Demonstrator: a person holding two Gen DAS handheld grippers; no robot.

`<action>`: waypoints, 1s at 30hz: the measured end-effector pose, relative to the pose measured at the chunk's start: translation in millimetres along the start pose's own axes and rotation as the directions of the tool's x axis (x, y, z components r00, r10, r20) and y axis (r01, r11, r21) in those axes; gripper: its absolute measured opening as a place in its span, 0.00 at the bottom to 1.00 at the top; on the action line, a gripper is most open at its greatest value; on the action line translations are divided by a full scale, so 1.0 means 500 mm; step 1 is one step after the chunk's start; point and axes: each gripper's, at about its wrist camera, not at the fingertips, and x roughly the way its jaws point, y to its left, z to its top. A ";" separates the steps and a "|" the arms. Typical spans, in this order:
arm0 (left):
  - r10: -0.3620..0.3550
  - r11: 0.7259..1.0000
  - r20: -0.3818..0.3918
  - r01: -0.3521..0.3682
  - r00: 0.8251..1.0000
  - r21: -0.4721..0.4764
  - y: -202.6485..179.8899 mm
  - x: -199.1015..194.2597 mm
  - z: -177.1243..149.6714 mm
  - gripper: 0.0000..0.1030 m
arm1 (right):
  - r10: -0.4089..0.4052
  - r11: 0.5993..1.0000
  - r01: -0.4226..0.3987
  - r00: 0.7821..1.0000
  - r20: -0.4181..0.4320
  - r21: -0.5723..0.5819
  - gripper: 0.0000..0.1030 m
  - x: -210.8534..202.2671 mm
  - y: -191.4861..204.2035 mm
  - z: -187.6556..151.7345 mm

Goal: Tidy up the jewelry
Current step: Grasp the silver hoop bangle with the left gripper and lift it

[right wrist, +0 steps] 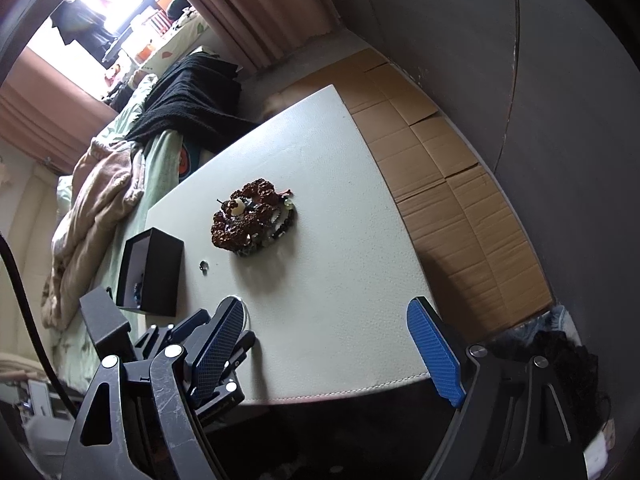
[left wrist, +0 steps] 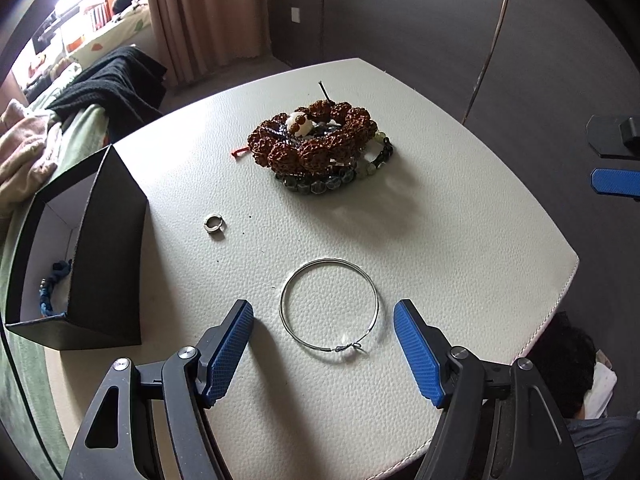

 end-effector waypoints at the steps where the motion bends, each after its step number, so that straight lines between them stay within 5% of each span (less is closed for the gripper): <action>1: 0.000 1.000 0.003 0.000 1.000 -0.003 0.000 -0.001 0.000 0.71 | -0.001 1.000 0.001 1.000 0.003 0.005 0.82 -0.001 -0.003 0.000; 5: 0.007 1.000 0.016 -0.007 1.000 0.008 -0.004 -0.008 -0.004 0.50 | -0.008 1.000 0.008 1.000 0.005 0.012 0.82 -0.002 -0.007 0.000; 19: -0.026 0.994 0.105 0.037 0.994 -0.102 0.082 -0.078 0.034 0.49 | -0.010 1.000 0.010 1.000 -0.023 -0.008 0.82 0.033 0.028 0.003; 30: -0.005 0.961 0.190 0.058 0.982 -0.271 0.209 -0.136 0.054 0.49 | 0.004 0.996 -0.007 0.999 -0.037 -0.091 0.81 0.097 0.134 0.005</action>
